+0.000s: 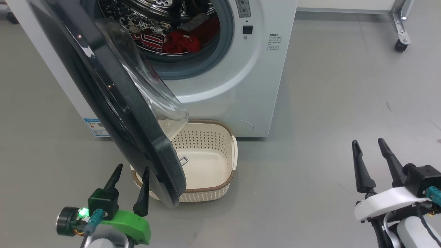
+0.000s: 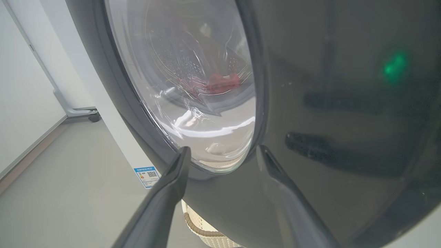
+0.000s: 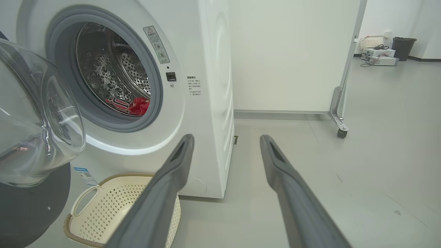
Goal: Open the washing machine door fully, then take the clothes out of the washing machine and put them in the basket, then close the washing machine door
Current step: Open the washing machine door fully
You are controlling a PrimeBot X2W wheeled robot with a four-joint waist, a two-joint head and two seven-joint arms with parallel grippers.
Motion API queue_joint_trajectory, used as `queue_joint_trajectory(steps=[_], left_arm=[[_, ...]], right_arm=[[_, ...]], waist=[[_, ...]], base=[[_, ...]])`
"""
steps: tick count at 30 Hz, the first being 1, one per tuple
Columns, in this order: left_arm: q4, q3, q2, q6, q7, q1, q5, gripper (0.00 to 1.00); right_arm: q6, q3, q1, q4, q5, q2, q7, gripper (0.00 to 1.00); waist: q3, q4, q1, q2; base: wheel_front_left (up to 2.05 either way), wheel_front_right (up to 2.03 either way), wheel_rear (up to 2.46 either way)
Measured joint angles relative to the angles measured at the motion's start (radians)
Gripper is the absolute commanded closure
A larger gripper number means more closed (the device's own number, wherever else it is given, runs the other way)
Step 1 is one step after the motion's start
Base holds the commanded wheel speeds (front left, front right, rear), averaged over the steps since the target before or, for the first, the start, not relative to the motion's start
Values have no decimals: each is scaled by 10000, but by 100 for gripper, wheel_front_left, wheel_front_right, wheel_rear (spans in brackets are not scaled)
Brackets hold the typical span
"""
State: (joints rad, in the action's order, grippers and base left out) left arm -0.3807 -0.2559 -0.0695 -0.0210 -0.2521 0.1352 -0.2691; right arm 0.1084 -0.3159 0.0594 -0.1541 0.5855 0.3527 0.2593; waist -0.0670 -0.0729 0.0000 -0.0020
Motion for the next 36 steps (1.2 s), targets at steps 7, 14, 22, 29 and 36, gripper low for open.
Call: queue_joint_trajectory(steps=[7,14,22,29,36], left_arm=[[8,46,-2,0,0,-15,31,0],[13,50,0,8,0,-15,63,0],[19,48,2,10,0,-15,71,0],[12,67,2,10,0,-15,71,0],[-23,75,2,12,0,-16,71,100]], right_arm=[[79,36,-678,255,-430,-706,-2,0],[88,84,-1009,374,-892,-1051,-2,0],[94,291,-1162,449,-1243,-1279,-2,0],[102,502,-1338,447,-1503,-1411,-2,0],[102,685,-1426,460,-1672,-1572,-2,0]], waist=[[-8,49,0,0],[-64,78,0,0],[-121,55,0,0],[-101,37,0,0],[-67,57,0,0]], base=[[0,0,0],[0,0,0],[0,0,0],[0,0,0],[0,0,0]])
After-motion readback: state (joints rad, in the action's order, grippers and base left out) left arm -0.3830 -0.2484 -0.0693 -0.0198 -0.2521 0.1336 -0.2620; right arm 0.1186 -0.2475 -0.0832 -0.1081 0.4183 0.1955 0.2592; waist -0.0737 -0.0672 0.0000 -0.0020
